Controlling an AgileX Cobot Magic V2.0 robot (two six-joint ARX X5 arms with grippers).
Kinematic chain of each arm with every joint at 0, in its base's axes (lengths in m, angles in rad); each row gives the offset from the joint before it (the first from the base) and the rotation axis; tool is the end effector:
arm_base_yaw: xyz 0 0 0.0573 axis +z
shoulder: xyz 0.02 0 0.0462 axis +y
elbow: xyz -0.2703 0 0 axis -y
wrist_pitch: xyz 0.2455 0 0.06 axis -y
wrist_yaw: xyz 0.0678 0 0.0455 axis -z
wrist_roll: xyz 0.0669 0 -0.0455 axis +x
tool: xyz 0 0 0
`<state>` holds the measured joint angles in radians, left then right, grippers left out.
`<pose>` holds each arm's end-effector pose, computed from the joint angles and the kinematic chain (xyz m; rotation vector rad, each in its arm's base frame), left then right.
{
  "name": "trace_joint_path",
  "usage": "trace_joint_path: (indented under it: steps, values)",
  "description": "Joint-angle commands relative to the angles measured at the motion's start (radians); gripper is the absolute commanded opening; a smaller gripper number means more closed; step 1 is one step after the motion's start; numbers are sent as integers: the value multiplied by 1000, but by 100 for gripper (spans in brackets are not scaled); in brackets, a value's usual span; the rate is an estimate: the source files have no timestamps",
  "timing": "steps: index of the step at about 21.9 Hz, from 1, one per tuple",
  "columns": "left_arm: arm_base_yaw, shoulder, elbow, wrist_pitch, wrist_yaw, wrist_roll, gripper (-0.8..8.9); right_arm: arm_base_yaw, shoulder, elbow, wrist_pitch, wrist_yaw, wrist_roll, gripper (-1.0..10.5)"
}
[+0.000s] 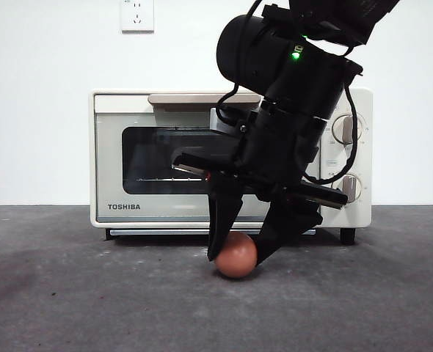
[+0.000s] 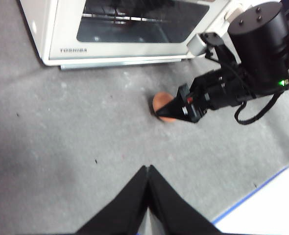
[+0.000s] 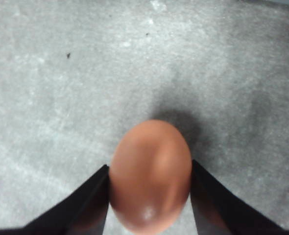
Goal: Eggoven
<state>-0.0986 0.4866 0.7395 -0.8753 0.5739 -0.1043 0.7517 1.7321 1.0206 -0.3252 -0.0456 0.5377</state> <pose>0.1004 -0.0464 0.2771 -0.2465 0.6503 -0.6184 0.2588 0.2461 0.1395 0.1012 1.1462 0.4297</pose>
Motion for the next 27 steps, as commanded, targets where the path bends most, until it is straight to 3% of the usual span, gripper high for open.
trace_joint_path:
  steps: [1,5,14,27]
  values:
    - [-3,25,24,67,2,-22,7,14,-37,14,-23,-5,-39,3]
    - [-39,119,70,193,-4,-45,7,46,-223,14,-94,10,-92,3]
    - [-236,540,245,530,-125,-66,7,78,-729,14,-335,191,-165,3]
    - [-379,935,489,623,-248,0,7,77,-939,14,-487,290,-165,3]
